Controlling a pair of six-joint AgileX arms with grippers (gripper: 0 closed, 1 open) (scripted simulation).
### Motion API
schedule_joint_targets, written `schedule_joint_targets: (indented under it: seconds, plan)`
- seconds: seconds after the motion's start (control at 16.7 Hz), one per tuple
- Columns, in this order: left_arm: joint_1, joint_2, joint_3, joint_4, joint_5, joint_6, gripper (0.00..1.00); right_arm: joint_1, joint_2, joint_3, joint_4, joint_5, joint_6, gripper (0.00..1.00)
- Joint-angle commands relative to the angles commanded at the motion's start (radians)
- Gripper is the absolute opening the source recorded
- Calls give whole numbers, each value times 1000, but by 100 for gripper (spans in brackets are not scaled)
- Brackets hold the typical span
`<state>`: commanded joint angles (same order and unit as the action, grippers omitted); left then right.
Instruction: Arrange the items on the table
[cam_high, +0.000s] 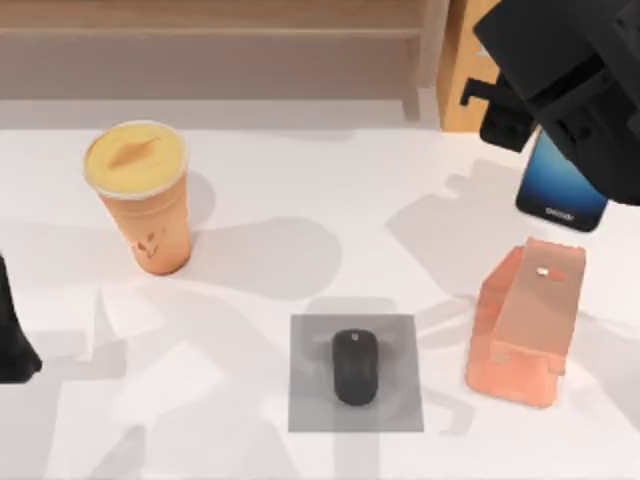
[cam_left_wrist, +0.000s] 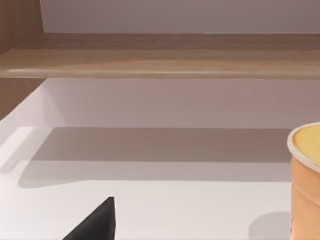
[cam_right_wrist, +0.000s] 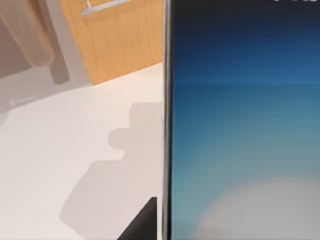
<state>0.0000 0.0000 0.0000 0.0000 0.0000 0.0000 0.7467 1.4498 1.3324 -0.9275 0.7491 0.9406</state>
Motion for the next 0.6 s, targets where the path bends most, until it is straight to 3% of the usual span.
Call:
schedule_joint_targets:
  seconds: [0.3, 0.6]
  plan:
    - [0, 0, 0, 0, 0, 0, 100, 267, -123, -277, 63, 210, 219, 0]
    - [0, 0, 0, 0, 0, 0, 100, 400, -160, -471, 111, 322, 297, 0]
